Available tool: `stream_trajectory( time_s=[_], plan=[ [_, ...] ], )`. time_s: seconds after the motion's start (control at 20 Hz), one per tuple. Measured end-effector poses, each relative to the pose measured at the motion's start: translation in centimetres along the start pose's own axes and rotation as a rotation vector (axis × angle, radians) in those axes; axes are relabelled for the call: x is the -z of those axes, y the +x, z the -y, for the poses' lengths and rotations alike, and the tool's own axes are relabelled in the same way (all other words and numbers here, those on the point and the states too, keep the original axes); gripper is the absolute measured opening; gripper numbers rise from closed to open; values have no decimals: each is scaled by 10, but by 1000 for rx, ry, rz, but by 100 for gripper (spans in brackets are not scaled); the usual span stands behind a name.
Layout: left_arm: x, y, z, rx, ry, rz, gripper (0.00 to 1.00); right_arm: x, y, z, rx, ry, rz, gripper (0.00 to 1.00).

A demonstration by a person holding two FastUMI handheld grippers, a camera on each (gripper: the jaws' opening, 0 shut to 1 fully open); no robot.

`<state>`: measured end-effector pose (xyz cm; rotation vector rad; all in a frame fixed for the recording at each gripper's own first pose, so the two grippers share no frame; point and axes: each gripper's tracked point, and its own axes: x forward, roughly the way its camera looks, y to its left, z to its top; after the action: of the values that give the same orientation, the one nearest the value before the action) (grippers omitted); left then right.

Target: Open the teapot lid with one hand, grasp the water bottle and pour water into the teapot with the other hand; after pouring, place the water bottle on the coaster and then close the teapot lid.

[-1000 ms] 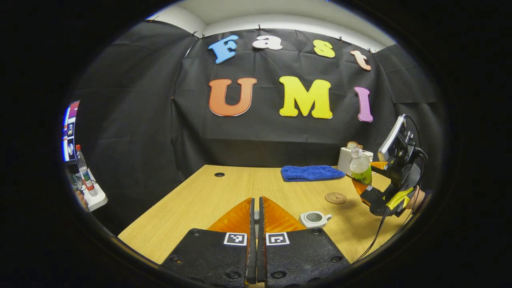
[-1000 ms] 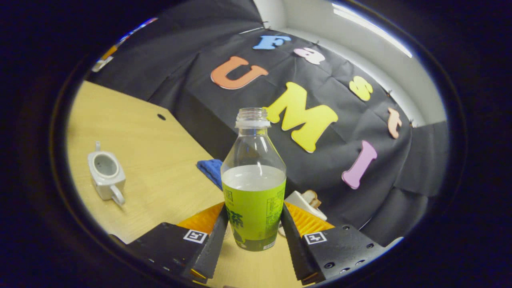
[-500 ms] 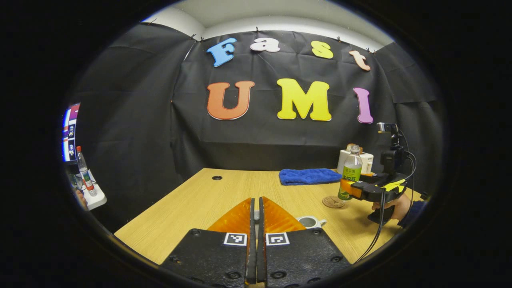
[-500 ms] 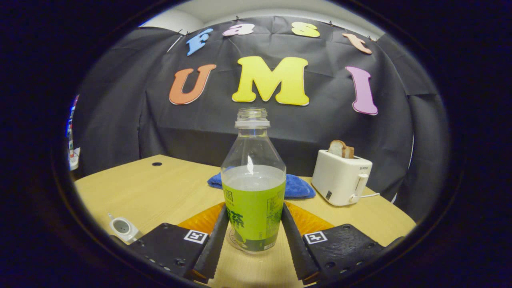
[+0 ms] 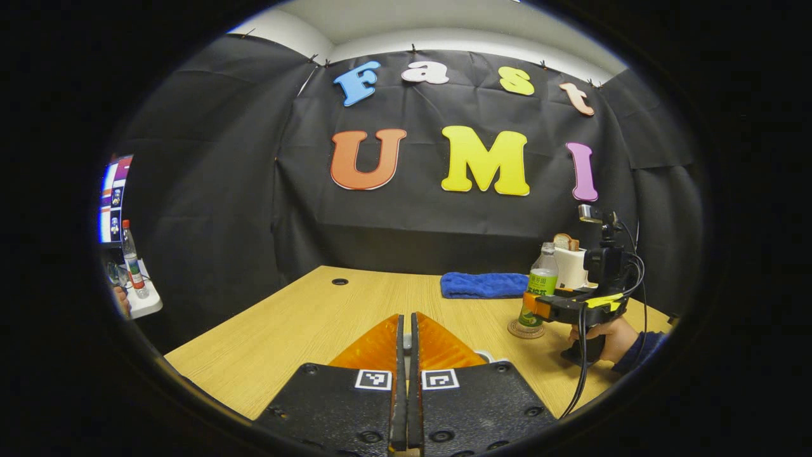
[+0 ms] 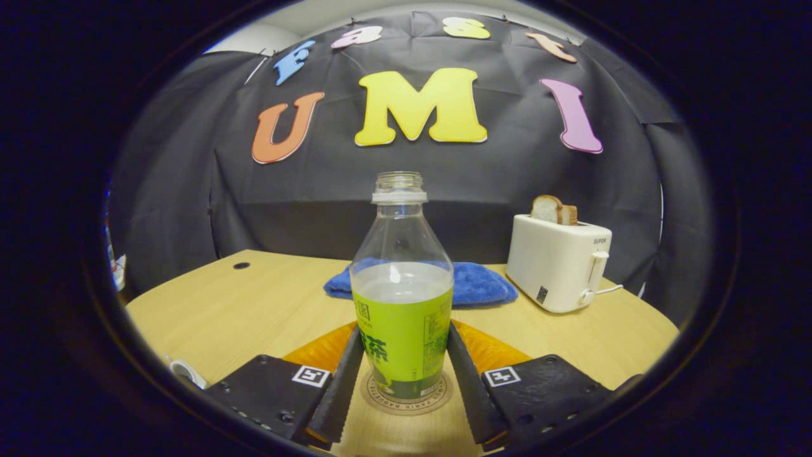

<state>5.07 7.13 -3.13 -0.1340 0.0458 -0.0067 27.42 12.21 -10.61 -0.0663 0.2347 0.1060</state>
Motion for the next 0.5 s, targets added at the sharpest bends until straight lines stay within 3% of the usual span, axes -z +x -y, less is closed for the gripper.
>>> stream_trajectory(
  time_s=[0.25, 0.4, 0.5],
  plan=[
    [4, 3, -3, -10, 5, -15, 3, -3, -4, -6, -47, 21, 9, 76],
    [6, 5, -2, -7, 2, -18, 4, -20, -18, 2, -39, 15, 59, 94],
    [7, 6, -1, -4, 5, -14, 3, -28, -31, 7, -38, 38, 89, 99]
  ],
)
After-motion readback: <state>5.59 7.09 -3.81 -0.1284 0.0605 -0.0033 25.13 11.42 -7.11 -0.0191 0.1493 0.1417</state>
